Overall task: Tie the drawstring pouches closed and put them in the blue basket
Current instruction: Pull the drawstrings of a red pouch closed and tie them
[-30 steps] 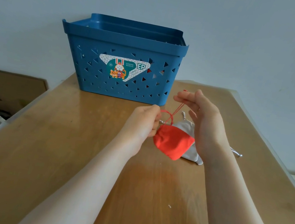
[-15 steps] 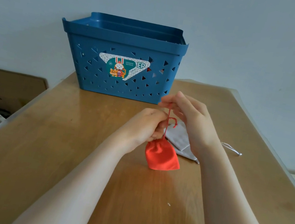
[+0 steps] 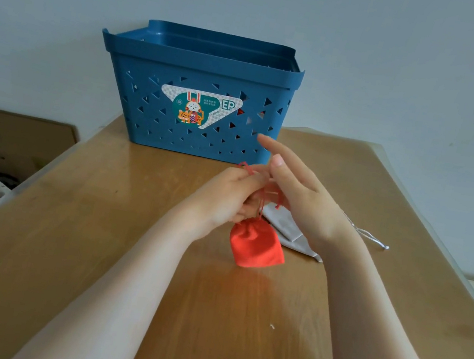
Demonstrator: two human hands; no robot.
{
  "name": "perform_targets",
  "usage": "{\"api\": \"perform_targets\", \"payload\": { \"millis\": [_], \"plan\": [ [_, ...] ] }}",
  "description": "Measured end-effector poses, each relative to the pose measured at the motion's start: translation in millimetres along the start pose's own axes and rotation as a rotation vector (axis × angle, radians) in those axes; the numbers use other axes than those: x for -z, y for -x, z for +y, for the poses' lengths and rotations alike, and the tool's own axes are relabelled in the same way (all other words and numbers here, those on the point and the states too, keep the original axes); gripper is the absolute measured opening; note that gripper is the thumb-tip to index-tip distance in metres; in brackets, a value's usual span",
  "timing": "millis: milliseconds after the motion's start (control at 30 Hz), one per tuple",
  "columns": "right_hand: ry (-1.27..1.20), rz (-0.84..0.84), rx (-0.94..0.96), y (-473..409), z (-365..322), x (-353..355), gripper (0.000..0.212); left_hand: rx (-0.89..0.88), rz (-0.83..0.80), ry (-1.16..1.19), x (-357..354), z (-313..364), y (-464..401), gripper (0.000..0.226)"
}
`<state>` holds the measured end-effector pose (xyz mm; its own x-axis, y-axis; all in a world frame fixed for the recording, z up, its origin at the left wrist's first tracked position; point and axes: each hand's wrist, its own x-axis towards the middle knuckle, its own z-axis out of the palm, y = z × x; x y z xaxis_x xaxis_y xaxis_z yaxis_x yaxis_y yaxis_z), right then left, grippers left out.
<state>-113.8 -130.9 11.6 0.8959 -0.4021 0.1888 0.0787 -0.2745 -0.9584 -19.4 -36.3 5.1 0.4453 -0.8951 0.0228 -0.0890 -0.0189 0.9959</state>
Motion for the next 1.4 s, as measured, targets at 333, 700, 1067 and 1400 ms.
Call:
{"api": "perform_targets", "payload": {
  "millis": [333,700,1067,1400],
  "plan": [
    [0.269,0.222,0.001,-4,2,11,0.027,0.015,0.084,-0.030,16,-3,-2,0.045],
    [0.279,-0.171,0.009,9,-15,16,0.022,-0.039,0.072,0.002,18,-4,-2,0.032],
    [0.245,0.199,-0.057,-1,-5,17,0.010,-0.006,0.050,0.168,21,-7,-5,0.013],
    [0.222,0.075,-0.073,-1,-2,16,0.014,-0.035,-0.047,0.172,26,-4,1,0.015]
  ]
}}
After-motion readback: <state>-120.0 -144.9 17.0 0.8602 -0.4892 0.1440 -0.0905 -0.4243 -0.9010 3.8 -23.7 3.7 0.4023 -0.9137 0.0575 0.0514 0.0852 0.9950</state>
